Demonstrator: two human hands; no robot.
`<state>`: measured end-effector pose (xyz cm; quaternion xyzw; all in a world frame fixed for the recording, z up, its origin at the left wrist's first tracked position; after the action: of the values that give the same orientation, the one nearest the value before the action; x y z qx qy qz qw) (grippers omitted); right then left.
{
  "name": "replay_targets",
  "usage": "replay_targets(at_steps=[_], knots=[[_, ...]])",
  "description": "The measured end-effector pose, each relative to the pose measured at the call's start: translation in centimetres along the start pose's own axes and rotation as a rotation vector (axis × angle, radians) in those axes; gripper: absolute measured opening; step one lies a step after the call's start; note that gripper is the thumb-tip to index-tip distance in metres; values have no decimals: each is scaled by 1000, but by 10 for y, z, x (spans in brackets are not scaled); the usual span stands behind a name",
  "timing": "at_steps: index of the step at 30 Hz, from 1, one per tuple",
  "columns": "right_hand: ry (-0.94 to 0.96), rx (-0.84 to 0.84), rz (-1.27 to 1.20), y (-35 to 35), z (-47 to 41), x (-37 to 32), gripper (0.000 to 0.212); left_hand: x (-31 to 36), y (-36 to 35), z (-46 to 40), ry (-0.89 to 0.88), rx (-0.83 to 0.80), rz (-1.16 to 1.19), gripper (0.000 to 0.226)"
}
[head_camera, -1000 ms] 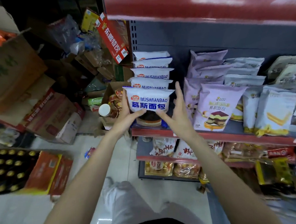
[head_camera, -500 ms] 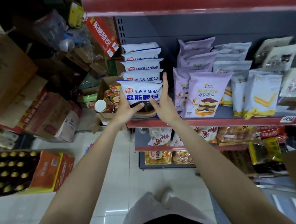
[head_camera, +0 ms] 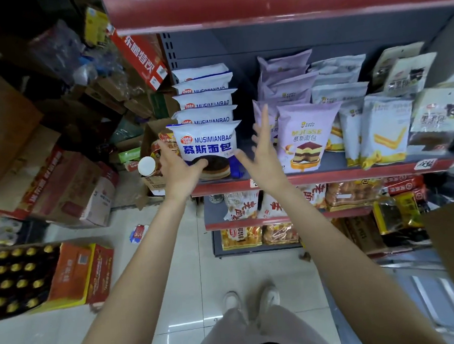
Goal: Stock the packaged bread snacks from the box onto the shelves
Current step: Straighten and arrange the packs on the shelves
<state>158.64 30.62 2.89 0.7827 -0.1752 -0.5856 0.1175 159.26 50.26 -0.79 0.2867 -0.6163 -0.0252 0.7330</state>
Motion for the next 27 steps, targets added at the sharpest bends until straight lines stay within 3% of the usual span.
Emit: replay_targets(at_steps=[4, 8, 10, 12, 15, 18, 27], knots=[[57, 35, 67, 61, 14, 1, 69, 37, 5, 53, -205, 71, 37, 57], [130, 131, 291, 130, 9, 17, 42, 92, -39, 96, -519, -91, 141, 34], [90, 176, 305, 157, 4, 35, 43, 108, -75, 99, -606, -170, 112, 38], [18, 187, 263, 173, -2, 57, 53, 112, -111, 91, -563, -200, 109, 57], [-51, 92, 185, 169, -13, 85, 79, 105, -149, 66, -387, -139, 137, 98], [-125, -23, 18, 148, -22, 103, 95, 92, -173, 44, -189, -141, 187, 120], [6, -130, 90, 100, -19, 98, 90, 79, -184, 26, -202, -164, 264, 115]])
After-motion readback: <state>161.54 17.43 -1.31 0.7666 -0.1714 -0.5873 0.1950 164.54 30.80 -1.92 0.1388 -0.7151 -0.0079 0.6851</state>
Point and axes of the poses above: each hand's wrist, its own z-axis away from the middle knuckle, its own y-axis out of the back of the hand, x = y × z, the point moved 8 cm from there along -z, towards the middle knuckle, and after that the axes turned 5 degrees about x, right-handed, at the moved point
